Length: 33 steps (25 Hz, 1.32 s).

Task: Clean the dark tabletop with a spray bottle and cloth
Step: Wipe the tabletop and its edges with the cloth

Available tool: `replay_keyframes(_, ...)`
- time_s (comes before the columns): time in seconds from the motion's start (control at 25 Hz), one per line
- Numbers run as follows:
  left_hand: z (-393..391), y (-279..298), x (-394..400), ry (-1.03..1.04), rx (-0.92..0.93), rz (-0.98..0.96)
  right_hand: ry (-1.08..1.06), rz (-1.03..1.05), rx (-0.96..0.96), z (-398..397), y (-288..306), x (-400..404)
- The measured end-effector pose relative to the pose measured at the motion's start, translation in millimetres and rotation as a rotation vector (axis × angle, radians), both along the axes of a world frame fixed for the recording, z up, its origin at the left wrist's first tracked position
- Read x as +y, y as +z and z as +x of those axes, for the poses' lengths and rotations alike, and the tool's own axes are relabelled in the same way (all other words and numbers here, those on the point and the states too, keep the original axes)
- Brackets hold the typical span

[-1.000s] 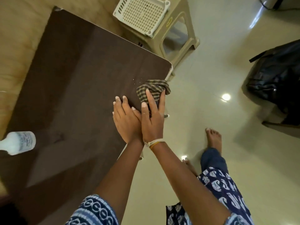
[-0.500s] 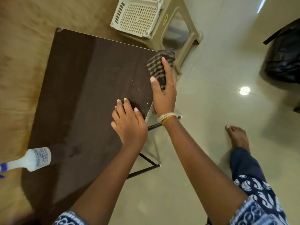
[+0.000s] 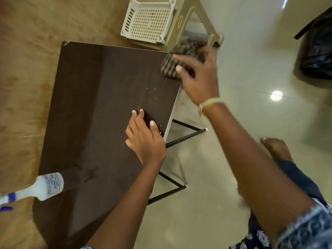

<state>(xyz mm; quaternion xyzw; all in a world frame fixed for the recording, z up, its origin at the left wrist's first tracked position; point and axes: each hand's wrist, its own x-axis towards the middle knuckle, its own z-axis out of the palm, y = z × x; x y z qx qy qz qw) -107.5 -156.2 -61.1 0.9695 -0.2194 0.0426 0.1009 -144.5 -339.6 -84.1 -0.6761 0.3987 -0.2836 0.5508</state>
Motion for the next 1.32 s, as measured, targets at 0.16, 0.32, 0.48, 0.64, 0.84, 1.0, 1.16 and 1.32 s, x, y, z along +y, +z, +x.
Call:
replay_keyframes(0.16, -1.5, 1.8, -0.9, 0.019, 0.036, -0.029, 0.328, -0.617, 0.488, 54.0, 31.1, -55.4)
replay_keyframes(0.32, -0.7, 0.1, -0.3, 0.005, 0.025, -0.033, 0.621, -0.792, 0.404, 82.6, 23.5, -53.2)
replay_keyframes(0.48, -0.6, -2.4, 0.4, -0.010, 0.004, -0.032, 0.748, -0.890, 0.379, 77.1, 16.6, -57.9)
replay_keyframes(0.64, -1.3, -2.0, 0.5, -0.009, 0.001, -0.033, 0.840, -1.041, 0.349, 65.5, 15.9, -54.8)
replay_keyframes(0.84, -1.4, -2.0, 0.2, 0.005, -0.003, -0.021, 1.088, -1.210, 0.228, 43.2, 19.0, -14.9)
replay_keyframes(1.0, -0.6, -2.8, 1.4, 0.000, -0.002, -0.029, 0.837, -1.179, 0.463, 105.5, 38.0, -27.5)
replay_keyframes(1.16, -1.0, -0.3, 1.0, 0.003, 0.019, -0.071, 0.708, -1.114, 0.506, 135.7, 35.9, -20.7)
replay_keyframes(1.32, -1.4, 5.6, 26.1, -0.041, 0.119, -0.242, 0.685, -1.096, 0.470, 109.7, 32.7, -3.2)
